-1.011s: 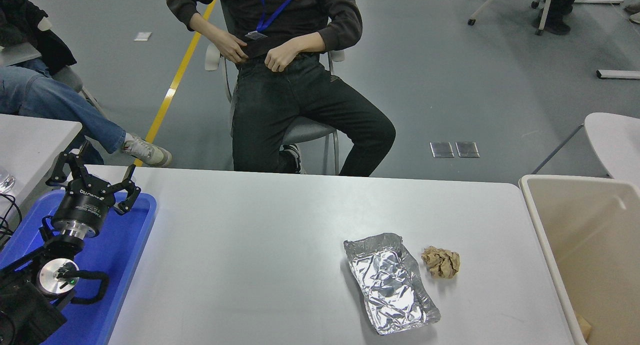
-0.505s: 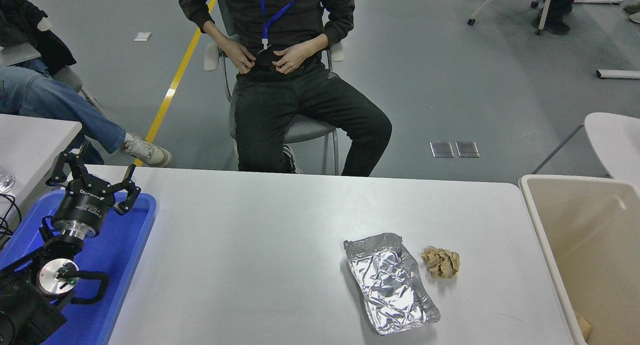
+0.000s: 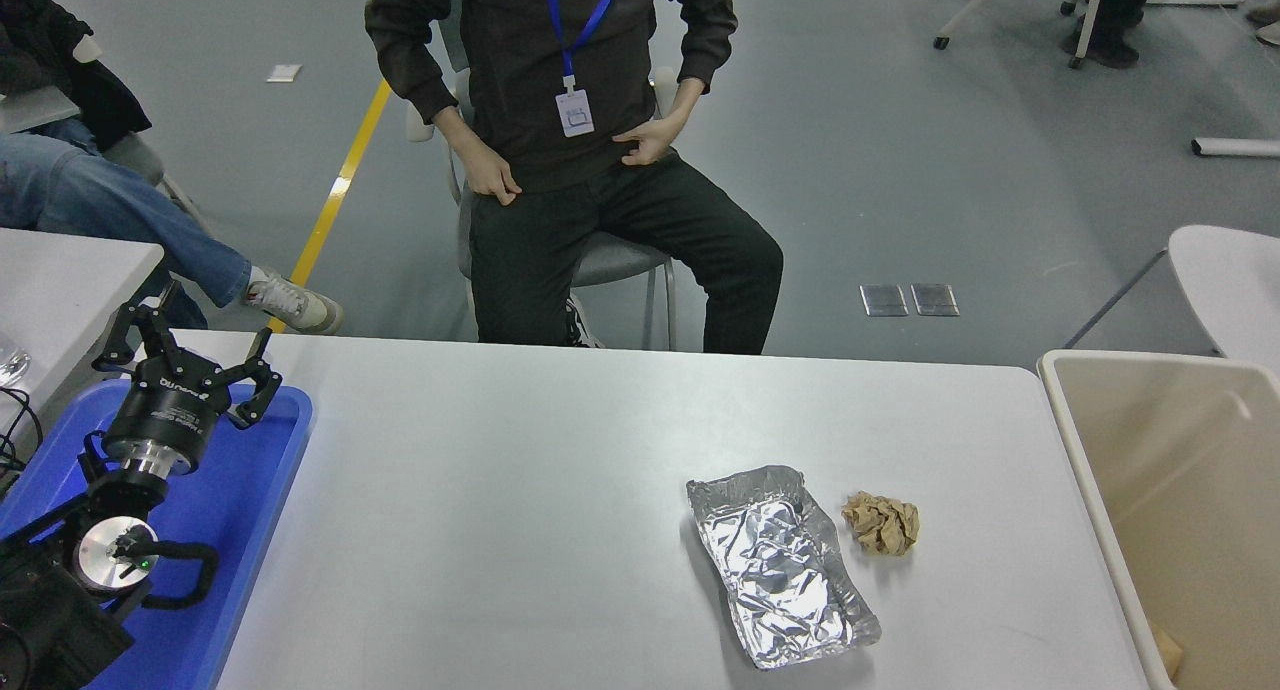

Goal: Clean the table surface

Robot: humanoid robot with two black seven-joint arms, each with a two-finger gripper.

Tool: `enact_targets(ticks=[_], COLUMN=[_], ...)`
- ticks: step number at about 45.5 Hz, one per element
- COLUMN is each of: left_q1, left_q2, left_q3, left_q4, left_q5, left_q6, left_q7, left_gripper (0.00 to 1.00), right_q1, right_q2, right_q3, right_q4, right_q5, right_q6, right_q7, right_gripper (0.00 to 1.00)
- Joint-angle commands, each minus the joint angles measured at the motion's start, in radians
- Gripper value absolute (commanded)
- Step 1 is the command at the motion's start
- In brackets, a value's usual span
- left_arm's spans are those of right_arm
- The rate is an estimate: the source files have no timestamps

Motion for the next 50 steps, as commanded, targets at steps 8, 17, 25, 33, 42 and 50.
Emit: enact_targets(ticks=[8,17,25,33,42,50], left_q1=[0.000,0.000,0.000,0.000,0.000,0.000], left_q2=[0.000,0.000,0.000,0.000,0.000,0.000], left_q3=[0.000,0.000,0.000,0.000,0.000,0.000], left_q4=[0.000,0.000,-0.001,0.000,0.000,0.000], left_q5=[0.000,0.000,0.000,0.000,0.000,0.000], left_q6=[0.000,0.000,0.000,0.000,0.000,0.000], left_q7=[0.000,-0.001,-0.001,0.000,0.000,-0.001], left_gripper=[1.00,1.00,1.00,1.00,1.00,1.00], right_q1=[-0.142,-0.174,-0.179,-0.199,-0.194,-0.188], right_q2=[0.002,0.140,0.261,0.336,0.379,0.393], right_q3=[0.352,0.466,0.463,0.446,0.400,0.394], right_q4=[0.376,0.436,0.436,0.427,0.355,0.277], right_q5=[0.002,-0.020,-0.099,-0.156,-0.156,-0.156], right_q6=[0.110,0.108,0.102,0.098,0.091,0.053], right_q7=[0.011,0.047,0.150,0.239,0.273,0.273], right_gripper=[1.00,1.00,1.00,1.00,1.00,1.00])
